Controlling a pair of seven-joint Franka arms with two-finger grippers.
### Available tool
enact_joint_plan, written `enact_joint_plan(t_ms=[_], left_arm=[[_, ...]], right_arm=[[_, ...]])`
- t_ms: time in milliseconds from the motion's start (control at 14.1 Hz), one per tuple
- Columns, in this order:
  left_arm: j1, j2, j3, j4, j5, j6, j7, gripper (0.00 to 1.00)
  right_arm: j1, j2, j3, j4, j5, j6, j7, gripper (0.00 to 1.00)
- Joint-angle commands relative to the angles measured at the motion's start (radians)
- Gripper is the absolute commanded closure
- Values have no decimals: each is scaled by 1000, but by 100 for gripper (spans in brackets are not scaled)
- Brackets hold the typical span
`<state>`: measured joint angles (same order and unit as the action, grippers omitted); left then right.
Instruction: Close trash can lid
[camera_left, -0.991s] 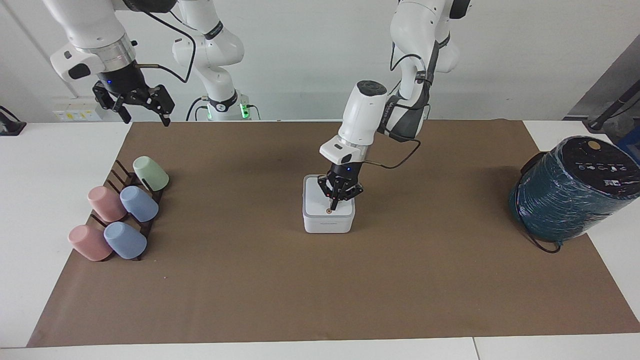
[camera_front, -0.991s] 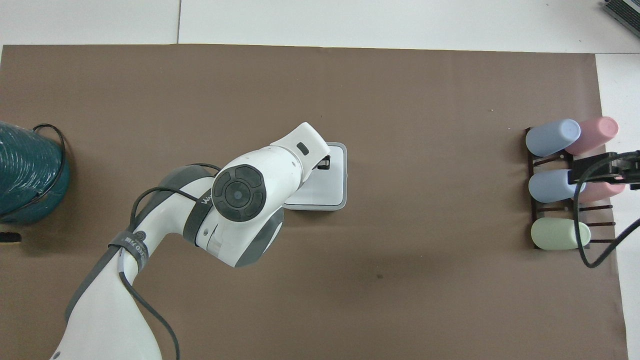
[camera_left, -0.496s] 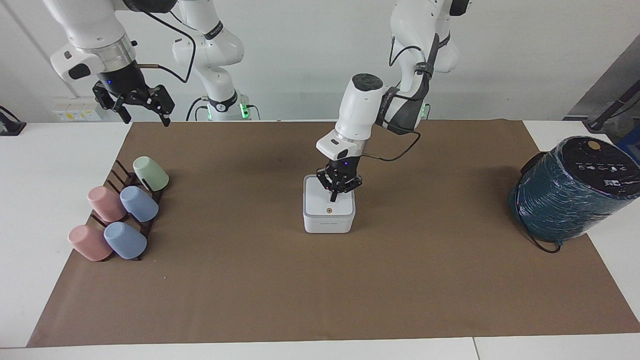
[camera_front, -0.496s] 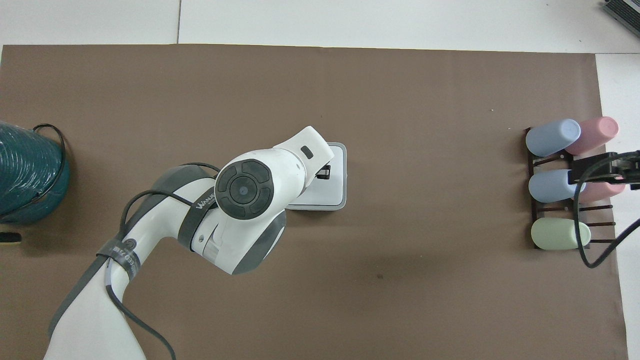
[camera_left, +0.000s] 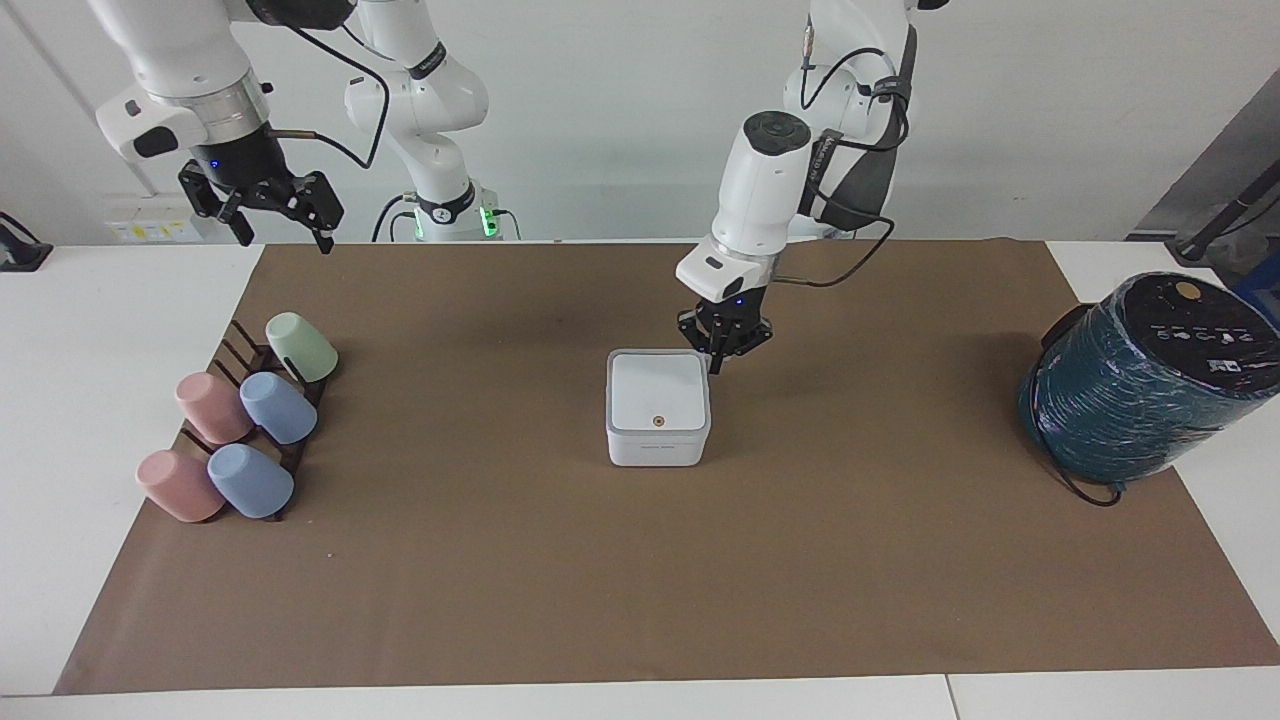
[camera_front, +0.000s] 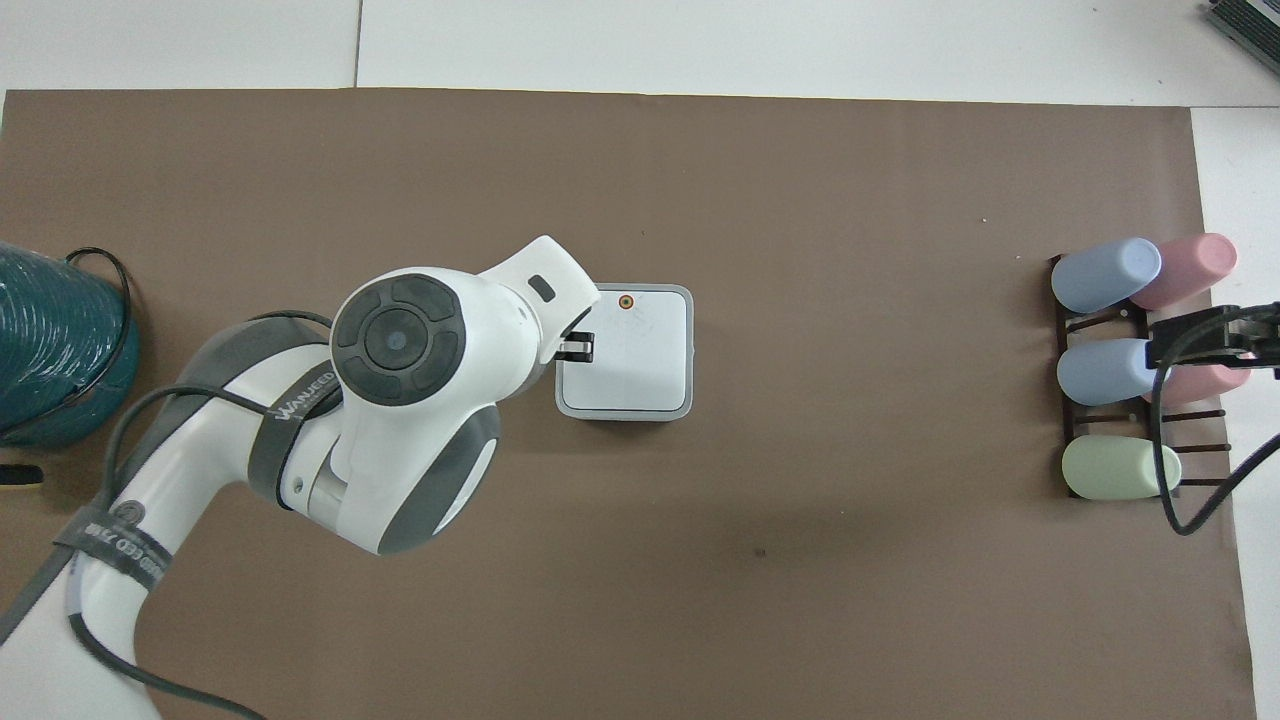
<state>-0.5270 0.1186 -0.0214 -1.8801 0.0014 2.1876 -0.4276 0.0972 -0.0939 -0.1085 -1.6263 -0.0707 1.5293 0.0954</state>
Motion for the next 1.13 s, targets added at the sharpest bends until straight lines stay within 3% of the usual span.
enact_joint_plan(t_ms=[0,71,142,425,637,1062], left_arm=[[83,-79,-5,-51,19,-54,56,49],[119,-89,-6,-59,19,-64,93,6],[148,-105,-5,-62,19,-75,149,0],[304,-203,-6,-60,17,-196,353,0],[379,-226,-5,-28,17,-261,443,0],[485,-168,-5,223,8,-477,451,0]], right_arm=[[-11,-27,4,-30,-6,15,-19,0],[-11,-27,4,-30,-6,17,-17,0],[-11,-26,4,-30,-6,17,-17,0],[-10,-26,6,-29,2,19,-16,0],[-16,-24,-2,-24,81,22,-11,0],[-14,-26,-3,-26,80,15,-14,0]])
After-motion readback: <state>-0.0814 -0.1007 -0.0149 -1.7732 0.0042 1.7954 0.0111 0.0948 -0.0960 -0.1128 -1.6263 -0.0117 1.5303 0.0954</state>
